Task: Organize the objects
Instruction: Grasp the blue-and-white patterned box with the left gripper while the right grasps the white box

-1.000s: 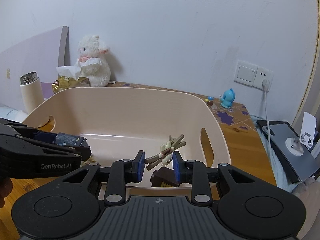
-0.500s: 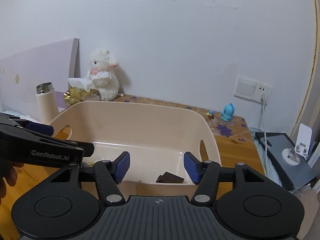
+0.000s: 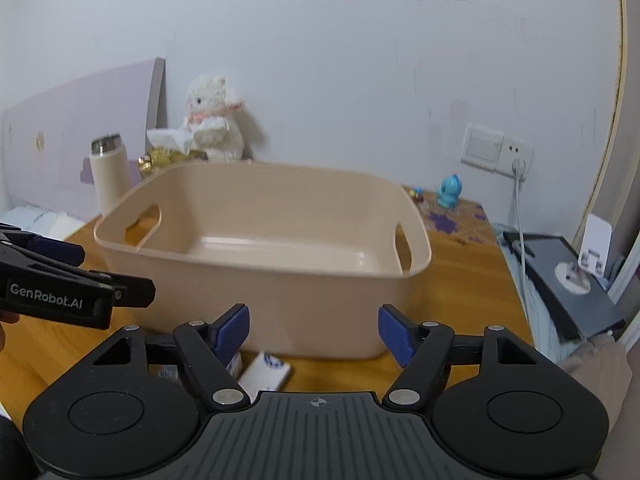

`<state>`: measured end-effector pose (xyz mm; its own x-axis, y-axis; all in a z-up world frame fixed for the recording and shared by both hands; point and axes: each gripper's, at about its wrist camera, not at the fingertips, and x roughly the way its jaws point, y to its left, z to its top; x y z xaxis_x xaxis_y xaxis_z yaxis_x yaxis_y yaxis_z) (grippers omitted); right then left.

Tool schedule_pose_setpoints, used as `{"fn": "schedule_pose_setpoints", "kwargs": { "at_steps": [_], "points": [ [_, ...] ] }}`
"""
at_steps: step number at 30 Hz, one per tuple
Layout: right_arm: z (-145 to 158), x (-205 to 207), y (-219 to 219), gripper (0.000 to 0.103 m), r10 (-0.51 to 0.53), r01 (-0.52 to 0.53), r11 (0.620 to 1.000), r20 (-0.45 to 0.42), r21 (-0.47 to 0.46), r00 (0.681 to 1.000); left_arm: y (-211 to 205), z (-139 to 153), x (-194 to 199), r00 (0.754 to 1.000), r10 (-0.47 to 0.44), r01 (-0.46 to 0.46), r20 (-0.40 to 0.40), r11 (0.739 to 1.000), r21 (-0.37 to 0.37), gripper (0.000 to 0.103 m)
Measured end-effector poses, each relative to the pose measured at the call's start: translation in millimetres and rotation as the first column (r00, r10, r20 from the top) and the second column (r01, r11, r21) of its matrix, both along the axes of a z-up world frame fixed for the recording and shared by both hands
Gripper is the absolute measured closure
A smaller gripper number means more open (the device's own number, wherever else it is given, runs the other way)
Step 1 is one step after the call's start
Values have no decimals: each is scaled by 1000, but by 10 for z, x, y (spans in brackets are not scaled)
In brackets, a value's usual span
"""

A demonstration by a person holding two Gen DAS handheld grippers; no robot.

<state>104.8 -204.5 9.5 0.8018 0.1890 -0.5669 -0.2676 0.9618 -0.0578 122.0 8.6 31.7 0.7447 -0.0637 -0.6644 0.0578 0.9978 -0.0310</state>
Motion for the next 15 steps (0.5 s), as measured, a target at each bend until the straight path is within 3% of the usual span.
{"fn": "schedule_pose_setpoints", "kwargs": {
  "at_steps": [10,15],
  "points": [
    [-415,39,-88,28,-27,23,999,-106,-32,994,-216,-423,73,994,-62,65,-94,997,29,11],
    [-592,122,-186,28,-59,56,998,-154,-24,986,-308,-593,192,991,-66,68,-114,998,6,11]
  ]
}}
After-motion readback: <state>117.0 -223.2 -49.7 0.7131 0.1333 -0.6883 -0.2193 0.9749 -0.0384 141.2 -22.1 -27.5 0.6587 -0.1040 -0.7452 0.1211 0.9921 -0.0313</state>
